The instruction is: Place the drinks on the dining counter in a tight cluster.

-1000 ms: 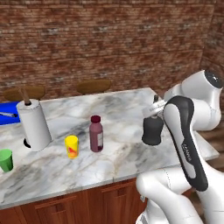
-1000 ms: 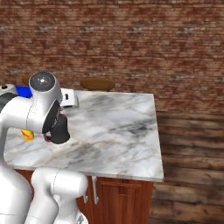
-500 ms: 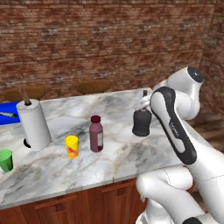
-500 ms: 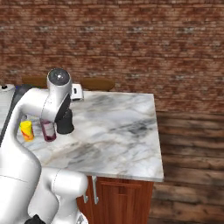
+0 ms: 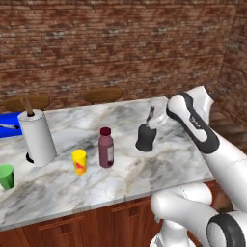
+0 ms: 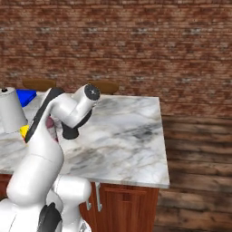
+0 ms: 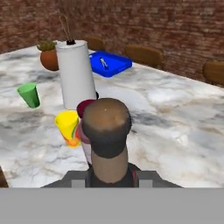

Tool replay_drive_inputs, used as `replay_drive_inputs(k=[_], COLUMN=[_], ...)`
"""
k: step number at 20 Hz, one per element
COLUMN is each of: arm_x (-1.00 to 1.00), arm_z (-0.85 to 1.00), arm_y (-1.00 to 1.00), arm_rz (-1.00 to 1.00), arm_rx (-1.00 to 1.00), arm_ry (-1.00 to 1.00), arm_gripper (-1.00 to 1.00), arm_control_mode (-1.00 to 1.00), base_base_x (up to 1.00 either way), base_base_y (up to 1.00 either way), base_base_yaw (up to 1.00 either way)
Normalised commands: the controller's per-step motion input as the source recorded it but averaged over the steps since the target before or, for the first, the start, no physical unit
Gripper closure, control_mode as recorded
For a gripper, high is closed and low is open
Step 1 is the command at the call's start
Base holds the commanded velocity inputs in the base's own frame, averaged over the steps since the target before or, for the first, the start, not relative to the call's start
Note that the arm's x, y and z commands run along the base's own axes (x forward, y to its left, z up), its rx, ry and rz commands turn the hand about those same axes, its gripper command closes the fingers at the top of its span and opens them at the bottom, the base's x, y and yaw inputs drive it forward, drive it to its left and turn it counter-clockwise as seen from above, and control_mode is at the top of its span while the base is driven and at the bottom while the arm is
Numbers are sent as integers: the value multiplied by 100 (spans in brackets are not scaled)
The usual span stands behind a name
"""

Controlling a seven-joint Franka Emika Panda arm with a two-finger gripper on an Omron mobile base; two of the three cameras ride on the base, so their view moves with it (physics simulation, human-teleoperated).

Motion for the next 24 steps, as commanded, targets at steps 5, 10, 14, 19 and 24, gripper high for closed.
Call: replay_drive_inputs(k=[5, 10, 14, 19, 24], arm_x=[65, 12, 0, 0, 1], arm_z=[-1, -2, -45, -51, -34], arm_y=[9, 16, 11, 31, 45], arm_rz=[29, 11, 6, 6, 2], arm_rx=[-1, -5, -9, -9, -2], arm_ry=[1, 2, 2, 0, 0], arm_gripper=[100, 100, 100, 100, 100], arm_control_mode=[-100, -100, -100, -100, -100], base_base_x=[0, 0, 0, 0, 0], base_base_y=[0, 0, 0, 0, 0], base_base_yaw=[0, 0, 0, 0, 0])
